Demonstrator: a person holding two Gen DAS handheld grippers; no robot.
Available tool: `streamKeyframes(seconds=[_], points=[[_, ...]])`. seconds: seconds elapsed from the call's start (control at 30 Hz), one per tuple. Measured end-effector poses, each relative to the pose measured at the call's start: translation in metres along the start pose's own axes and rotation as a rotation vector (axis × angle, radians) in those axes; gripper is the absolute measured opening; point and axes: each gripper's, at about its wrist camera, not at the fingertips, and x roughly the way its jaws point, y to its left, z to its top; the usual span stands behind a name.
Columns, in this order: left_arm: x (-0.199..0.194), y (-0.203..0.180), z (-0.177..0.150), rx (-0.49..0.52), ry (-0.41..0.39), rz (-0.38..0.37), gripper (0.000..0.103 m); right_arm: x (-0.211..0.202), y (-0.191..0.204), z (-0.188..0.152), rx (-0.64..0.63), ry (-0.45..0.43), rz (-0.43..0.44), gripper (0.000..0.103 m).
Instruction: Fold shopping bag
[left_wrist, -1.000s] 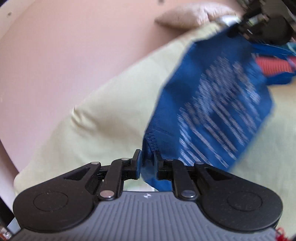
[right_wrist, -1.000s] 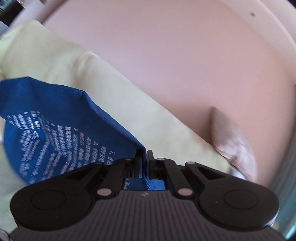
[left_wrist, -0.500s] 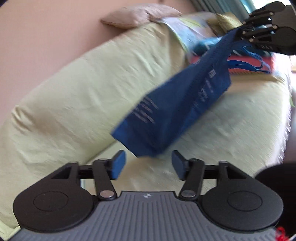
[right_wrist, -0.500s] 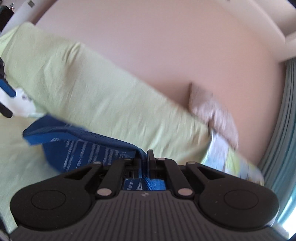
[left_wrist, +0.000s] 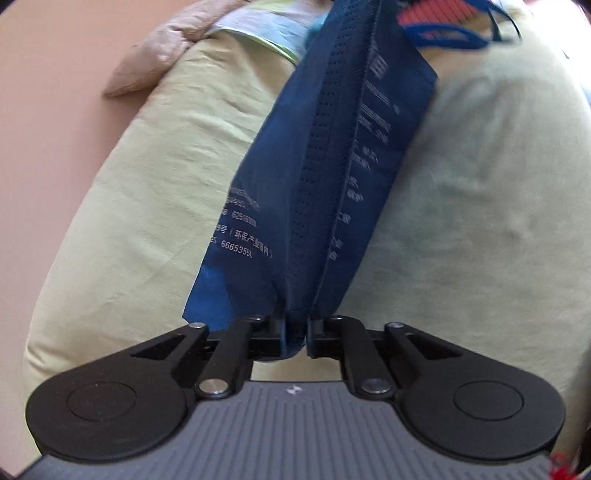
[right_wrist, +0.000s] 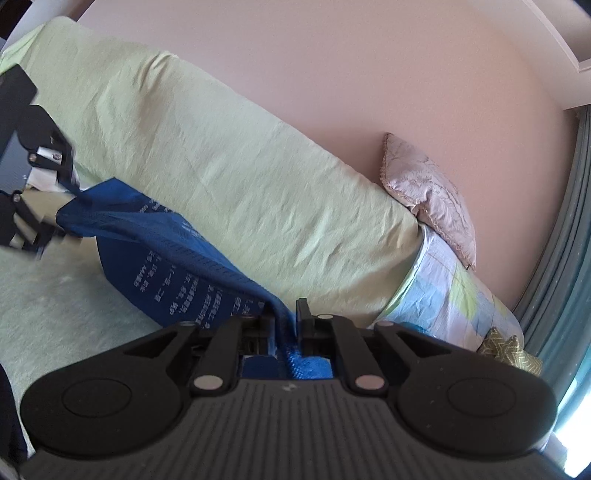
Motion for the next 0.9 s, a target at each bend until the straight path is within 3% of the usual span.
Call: streamKeyframes(seconds=[0.07,0.3,0.4,0.47,0.53,0.63,0.77,0.83,0.87,0.9], points=[[0.017,0.021,0.002,0.014,-0.007,0.060,0.008,0.022,0.002,0.002,-0.051,0.005,0.003,0.003],[0.054,0.127,0.030,-0.050,-0.058,0.354,0.008,0.134,-0.025,0.058,-0.129,-0.152,-0.147,0.001],[0.034,0.146,0.033,-0.085,-0.088,0.455,0.008,0.119,-0.015,0.043,-0.103,-0.082,-0.077,0.002],[0.011,0.137,0.026,-0.075,-0.104,0.472,0.009,0.108,-0.008,0.032,-0.084,-0.034,-0.029,0.002],[-0.011,0.109,0.010,-0.085,-0.087,0.382,0.009,0.098,-0.001,0.022,-0.066,0.013,0.018,0.002],[-0.034,0.049,-0.020,-0.104,0.007,0.171,0.010,0.082,0.010,0.006,-0.039,0.083,0.089,0.002],[-0.053,-0.017,-0.052,-0.119,0.145,-0.112,0.021,0.061,0.024,-0.015,-0.002,0.177,0.183,0.006],[-0.065,-0.030,-0.064,-0.137,0.189,-0.208,0.022,0.051,0.030,-0.025,0.016,0.225,0.230,0.015],[-0.071,-0.030,-0.068,-0.150,0.202,-0.250,0.026,0.045,0.034,-0.030,0.025,0.248,0.254,0.032],[-0.076,-0.028,-0.072,-0.163,0.209,-0.287,0.030,0.040,0.037,-0.035,0.035,0.272,0.278,0.041]])
